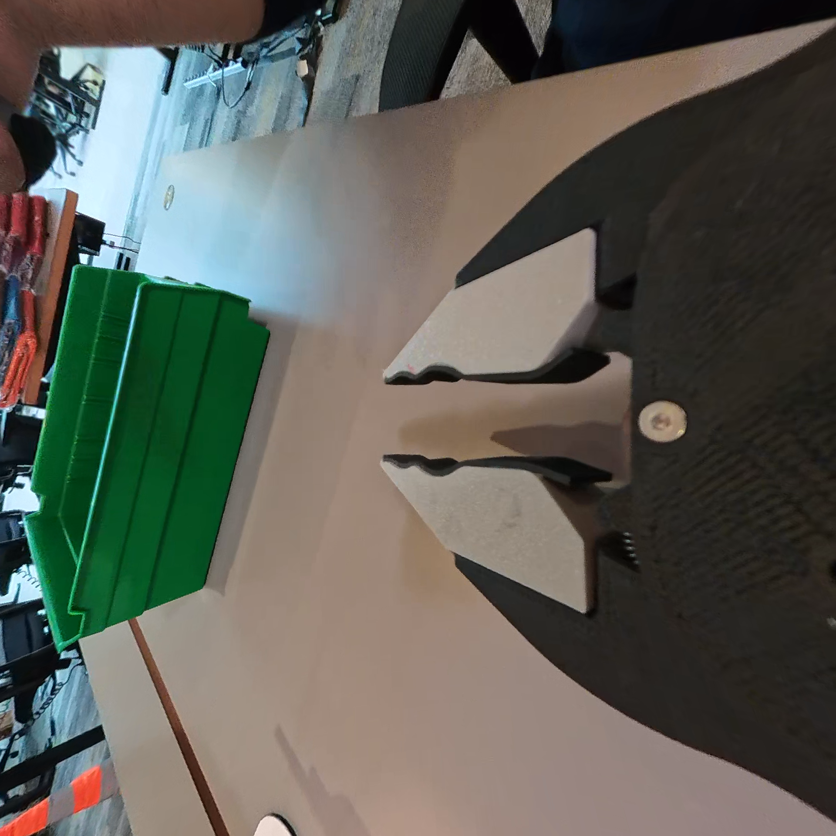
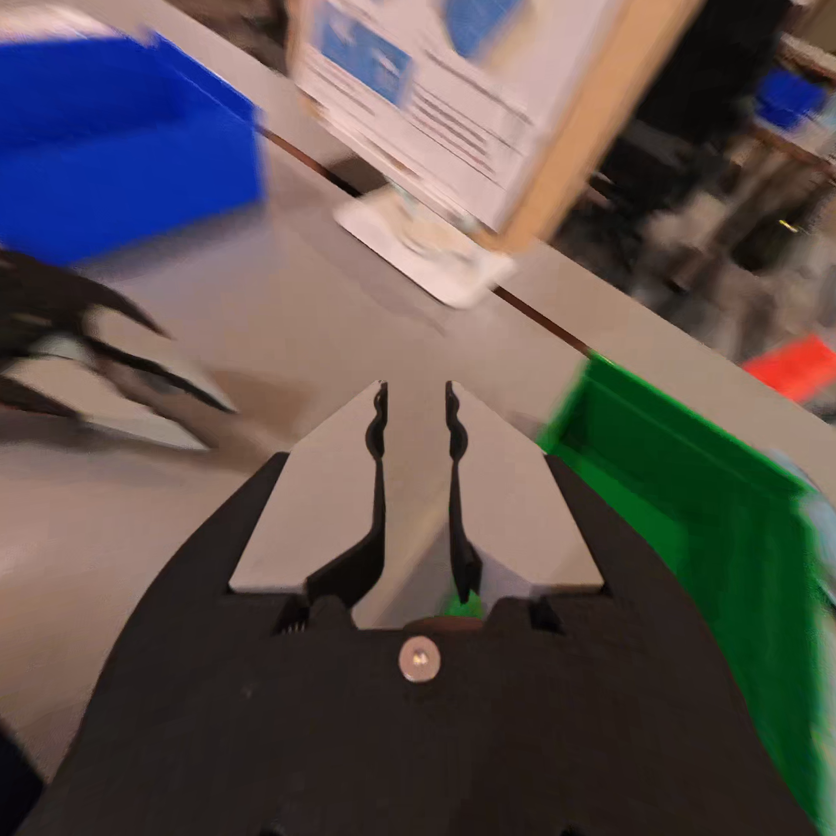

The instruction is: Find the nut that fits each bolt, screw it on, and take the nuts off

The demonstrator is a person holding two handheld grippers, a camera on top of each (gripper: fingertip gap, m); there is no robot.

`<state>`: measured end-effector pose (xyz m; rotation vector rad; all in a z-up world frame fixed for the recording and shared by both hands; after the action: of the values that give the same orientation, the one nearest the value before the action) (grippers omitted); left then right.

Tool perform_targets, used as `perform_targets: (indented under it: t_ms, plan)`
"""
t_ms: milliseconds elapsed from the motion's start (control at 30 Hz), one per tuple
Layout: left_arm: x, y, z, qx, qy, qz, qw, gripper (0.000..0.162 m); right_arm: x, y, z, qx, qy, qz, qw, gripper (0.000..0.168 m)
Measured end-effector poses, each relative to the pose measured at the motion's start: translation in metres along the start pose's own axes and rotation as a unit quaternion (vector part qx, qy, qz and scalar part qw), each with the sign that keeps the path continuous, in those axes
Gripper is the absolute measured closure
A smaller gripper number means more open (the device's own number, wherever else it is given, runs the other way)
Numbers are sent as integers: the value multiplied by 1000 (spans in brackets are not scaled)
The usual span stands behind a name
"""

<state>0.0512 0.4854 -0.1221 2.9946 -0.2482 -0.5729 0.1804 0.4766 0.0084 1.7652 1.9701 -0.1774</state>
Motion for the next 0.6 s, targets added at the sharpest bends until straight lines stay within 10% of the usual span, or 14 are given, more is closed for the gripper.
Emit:
perform_targets:
  t_ms: [267,433,600]
  plan:
    - [-31,15,-10,-2,30,-7,1000,129,83,-105,-1,-15,108,-55,993,142]
    - [-139,1,-67,22,80,-106,991,138,94,-115,23,-14,110,-84,990,141]
    - [-246,-124,-86,-12,28,-291,956,135,85,-122,15,-10,126,-94,987,139]
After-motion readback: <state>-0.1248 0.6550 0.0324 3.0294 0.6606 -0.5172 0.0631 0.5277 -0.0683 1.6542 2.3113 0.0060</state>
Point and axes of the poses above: each gripper's, where its closed fingertips meet, x out along the fingers, z out of its underside, y = z × x across the jaws, the point moved 1 cm from there along -x, back along the fingers, and after that the axes turned 3 degrees about z, right-handed, at the moved point
